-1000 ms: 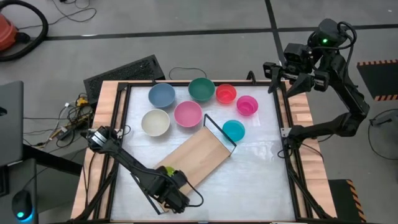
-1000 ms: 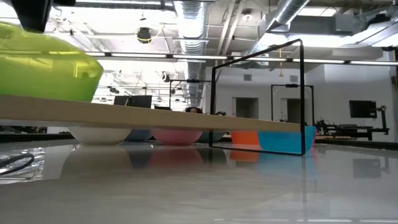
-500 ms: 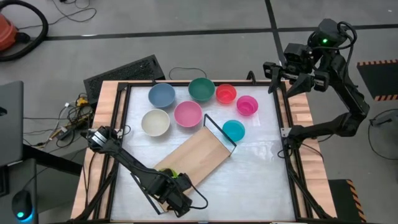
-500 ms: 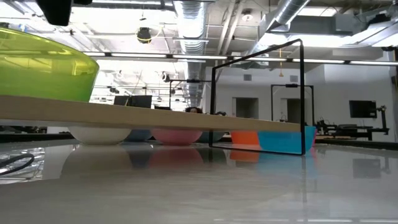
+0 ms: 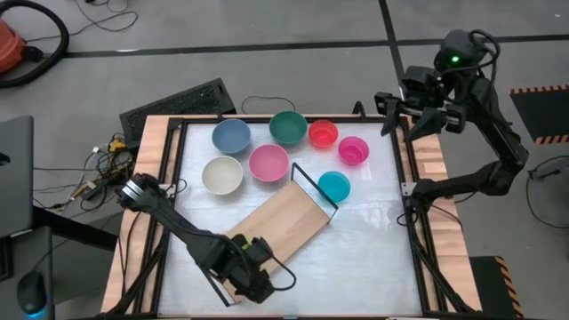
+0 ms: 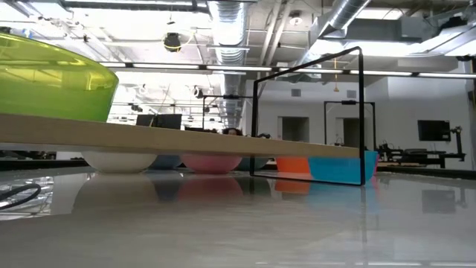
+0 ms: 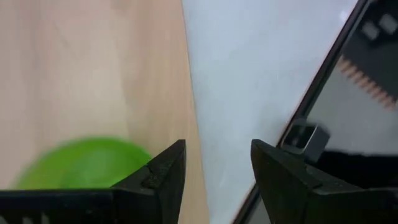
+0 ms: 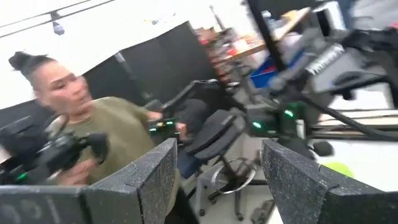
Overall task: Place and stack bowls onto a shelf
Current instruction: Stack the transparent pink bowl on the top transparent green bowl on the shelf
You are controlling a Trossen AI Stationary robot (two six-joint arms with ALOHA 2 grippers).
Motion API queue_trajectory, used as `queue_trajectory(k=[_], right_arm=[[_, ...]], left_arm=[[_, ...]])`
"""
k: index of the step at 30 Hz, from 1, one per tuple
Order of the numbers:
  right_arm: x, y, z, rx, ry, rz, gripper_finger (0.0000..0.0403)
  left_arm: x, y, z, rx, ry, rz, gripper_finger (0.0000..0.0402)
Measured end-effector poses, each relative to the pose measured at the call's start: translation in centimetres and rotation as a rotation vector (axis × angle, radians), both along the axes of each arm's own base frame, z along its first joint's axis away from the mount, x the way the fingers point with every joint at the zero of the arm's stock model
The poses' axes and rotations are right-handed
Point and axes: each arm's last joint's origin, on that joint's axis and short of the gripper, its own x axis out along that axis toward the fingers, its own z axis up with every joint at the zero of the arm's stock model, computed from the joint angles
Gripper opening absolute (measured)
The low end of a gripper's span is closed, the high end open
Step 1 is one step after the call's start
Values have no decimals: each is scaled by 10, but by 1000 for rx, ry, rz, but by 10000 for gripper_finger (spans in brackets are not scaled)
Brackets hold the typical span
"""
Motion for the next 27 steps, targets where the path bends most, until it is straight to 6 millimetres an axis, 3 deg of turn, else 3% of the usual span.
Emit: queue_trajectory(k=[5, 10, 15, 19, 27], right_arm=[[-1, -10, -27, -58, 147, -339, 260], [-7, -23, -69, -420, 563, -773, 260], [3, -46, -121, -334, 970, -1067, 260], [12, -58, -169, -313, 1111, -1126, 260], [19, -71, -256, -221, 1195, -1150, 260]], left_arm=[[-6, 23, 30, 96, -144, 75, 165], [-15, 50, 61, 224, -279, 151, 165], [-27, 76, 87, 316, -372, 218, 165], [-36, 93, 104, 385, -420, 256, 165], [-52, 121, 127, 451, -462, 292, 165]])
